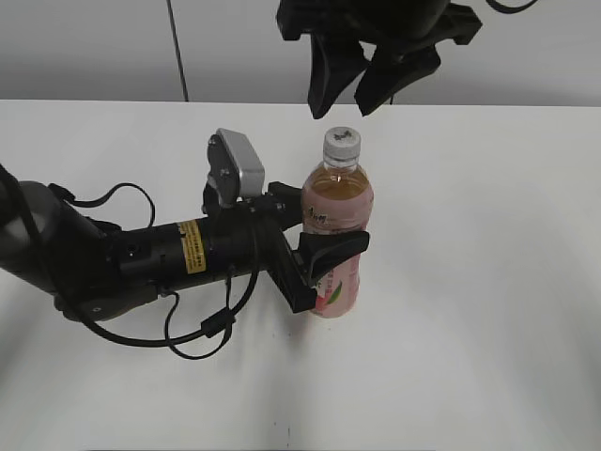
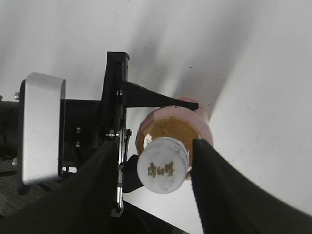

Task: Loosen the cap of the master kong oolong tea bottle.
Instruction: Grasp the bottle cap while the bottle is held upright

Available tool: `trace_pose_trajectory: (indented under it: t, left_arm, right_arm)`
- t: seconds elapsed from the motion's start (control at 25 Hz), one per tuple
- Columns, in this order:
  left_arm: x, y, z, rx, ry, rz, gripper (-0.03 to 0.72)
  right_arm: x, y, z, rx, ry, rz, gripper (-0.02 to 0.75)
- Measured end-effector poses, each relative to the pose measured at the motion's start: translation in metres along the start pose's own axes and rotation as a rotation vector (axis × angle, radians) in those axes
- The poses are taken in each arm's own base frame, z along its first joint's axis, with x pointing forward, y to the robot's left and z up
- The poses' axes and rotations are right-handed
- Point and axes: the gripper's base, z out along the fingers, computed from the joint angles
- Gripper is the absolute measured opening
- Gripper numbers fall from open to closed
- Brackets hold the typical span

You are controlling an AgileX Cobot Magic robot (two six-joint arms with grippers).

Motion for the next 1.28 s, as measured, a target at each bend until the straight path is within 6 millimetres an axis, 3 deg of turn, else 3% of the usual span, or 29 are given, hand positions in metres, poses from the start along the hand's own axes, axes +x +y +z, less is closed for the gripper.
trace_pose_trajectory:
  t: [0.88,1.0,1.28]
  left_arm:
    - [0.000,0.000,0.000,-0.003,-0.001,-0.001,0.406]
    - [0.000,0.000,0.000,-0.003,-0.001,-0.001,0.406]
    - [0.000,0.000,0.000,-0.003,-0.002,-0.001,0.406]
  right_arm:
    - [0.009,-0.004,0.032,0.015,0.105,0.038,0.370]
    - [0.009,-0.005,0.037,0.016,0.115,0.039,0.321]
    - [0.009,-0.004,0.037,0.012,0.116,-0.105,0.302]
